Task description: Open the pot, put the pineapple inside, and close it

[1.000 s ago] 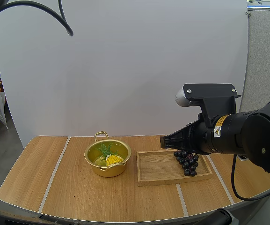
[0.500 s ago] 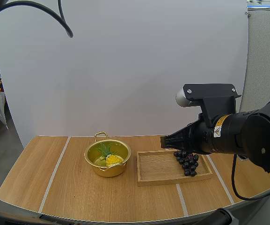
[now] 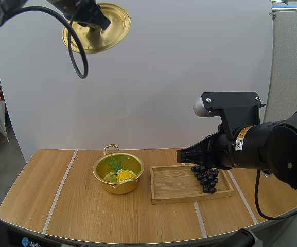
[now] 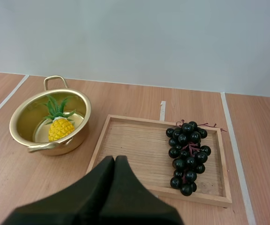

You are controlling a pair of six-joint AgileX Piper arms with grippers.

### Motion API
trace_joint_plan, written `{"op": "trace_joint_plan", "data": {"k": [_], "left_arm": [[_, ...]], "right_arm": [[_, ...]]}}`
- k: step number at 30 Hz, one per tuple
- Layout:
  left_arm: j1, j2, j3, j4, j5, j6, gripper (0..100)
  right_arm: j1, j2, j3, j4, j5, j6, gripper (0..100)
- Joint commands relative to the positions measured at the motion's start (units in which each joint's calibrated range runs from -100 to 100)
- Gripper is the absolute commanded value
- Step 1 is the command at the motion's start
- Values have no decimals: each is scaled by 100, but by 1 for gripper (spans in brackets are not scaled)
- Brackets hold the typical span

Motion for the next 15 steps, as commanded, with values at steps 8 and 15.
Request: {"op": "trace_joint_plan", "data": {"k": [8,15], "left_arm": [[-11,157,1241,-481,21,200,0],[-11,157,1753,-234,21,200,0]], "right_arm": [[-21,219,13,811,-331,-1394,0],[-21,1181,-104,1466,-511,-2051,0]]}}
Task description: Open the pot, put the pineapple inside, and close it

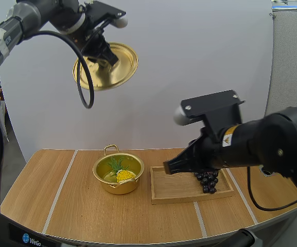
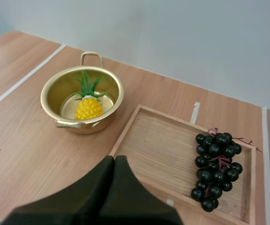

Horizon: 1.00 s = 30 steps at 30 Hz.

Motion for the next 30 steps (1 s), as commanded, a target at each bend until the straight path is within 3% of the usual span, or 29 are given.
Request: {"op": "trace_joint_plan", "data": {"k": [1,15,30], "left_arm": [[-11,-5,729,121,0,82,0],[-11,222,729,134,-139,280,0],[-3,1763,773,-37,0,479,0]], "right_arm": [[-21,1148,-120,971,-375,-1172,0],[-21,2894,-1134,981,-850,-1172,0],[-21,2924,-1262,970,-854,-1172,0]]}}
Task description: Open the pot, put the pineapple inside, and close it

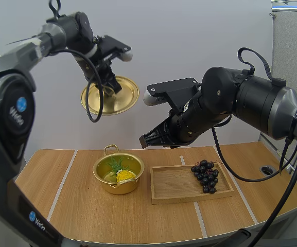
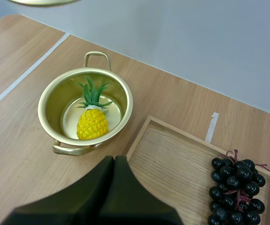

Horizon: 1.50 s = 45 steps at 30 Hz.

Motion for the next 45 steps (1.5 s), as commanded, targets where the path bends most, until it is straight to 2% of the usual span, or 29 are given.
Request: {"op": "trace_joint_plan", "data": {"k": [1,7,11,19,23,27,30,34,38,45], "left_arm": [[-3,516,102,-151,0,181,0],[-3,702,846,-175,0,456,0],[-3,718,1520,-228,-690,775,0],[-3,718,2443,-1001,-1498,1577,0],[-3,729,2647,-1062,-1676,1722,0],[125,729,2818,-1088,-1868,1851,0],[303,729,2962,-1147,-1935,2004,0],[519,729,3164,-1540,-1838,2398,0],[511,729,3182,-2074,-1654,2630,0],[464,729,3182,-1987,-1724,2635,0]], "right_arm": [[-21,-30,-67,-24,-51,-69,0],[-21,-30,-67,-24,-30,-263,0],[-21,-30,-67,-24,-30,-263,0],[-21,-30,-67,-24,-11,-261,0],[-21,-30,-67,-24,-11,-261,0],[-21,-30,-67,-24,8,-261,0],[-21,-30,-67,-24,7,-261,0],[-21,-30,-67,-14,10,-261,0],[-21,-30,-67,-14,27,-261,0],[-21,-30,-67,-14,27,-261,0]]}}
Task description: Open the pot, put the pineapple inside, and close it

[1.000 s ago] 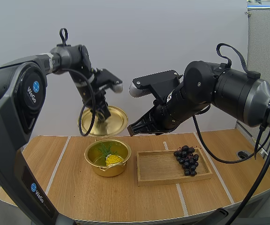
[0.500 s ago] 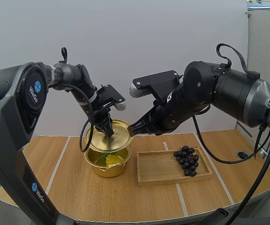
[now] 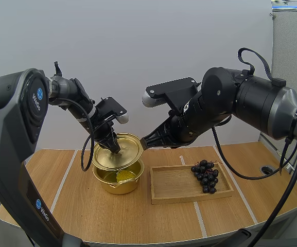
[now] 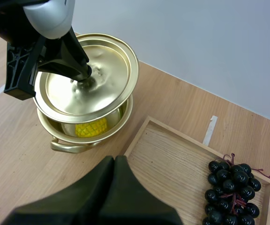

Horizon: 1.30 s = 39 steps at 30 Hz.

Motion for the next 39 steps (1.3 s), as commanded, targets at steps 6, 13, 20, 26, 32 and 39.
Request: {"op": "trace_joint_plan", "data": {"k": [6,13,20,26,32,39], "left_arm": [[-374,-25,12,871,-458,-532,0],[-440,13,12,1038,-261,-630,0],[-440,416,12,939,-11,-650,0],[-440,501,12,781,-156,-640,0],[-440,621,12,805,39,-629,0],[-431,755,12,875,53,-629,0]], "right_arm": [[-21,-30,-67,-18,27,-41,0],[-21,-30,-67,-18,27,-41,0],[-21,-30,-67,-18,27,-41,0],[-21,-30,-67,-18,27,-41,0],[-21,-30,-67,-18,27,-41,0],[-21,-30,-67,-18,27,-41,0]]}}
